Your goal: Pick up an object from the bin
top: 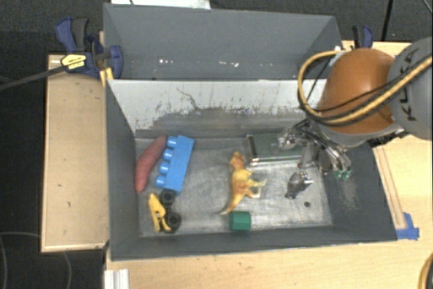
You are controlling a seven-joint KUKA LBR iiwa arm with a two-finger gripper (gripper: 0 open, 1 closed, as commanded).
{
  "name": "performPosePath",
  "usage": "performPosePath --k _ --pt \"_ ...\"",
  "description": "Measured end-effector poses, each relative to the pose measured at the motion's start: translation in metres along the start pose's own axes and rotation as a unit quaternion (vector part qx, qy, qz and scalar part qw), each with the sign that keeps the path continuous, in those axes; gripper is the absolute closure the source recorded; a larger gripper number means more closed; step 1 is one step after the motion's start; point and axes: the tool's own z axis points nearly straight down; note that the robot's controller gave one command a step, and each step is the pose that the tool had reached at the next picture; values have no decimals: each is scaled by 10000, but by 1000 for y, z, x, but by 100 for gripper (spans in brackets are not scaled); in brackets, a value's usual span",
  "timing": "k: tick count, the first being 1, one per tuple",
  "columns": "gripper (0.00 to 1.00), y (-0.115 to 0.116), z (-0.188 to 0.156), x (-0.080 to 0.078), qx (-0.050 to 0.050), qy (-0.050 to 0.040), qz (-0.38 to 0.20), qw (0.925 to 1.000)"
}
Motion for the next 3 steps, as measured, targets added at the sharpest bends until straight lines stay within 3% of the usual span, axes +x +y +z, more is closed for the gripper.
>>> performPosePath --k 1,2,3 --pt "0 39 46 -36 9 -43 -344 9994" --pt "100 50 77 -15 -13 -124 -1941 9809" --pt "100 50 77 -15 -12 -124 -1942 9809"
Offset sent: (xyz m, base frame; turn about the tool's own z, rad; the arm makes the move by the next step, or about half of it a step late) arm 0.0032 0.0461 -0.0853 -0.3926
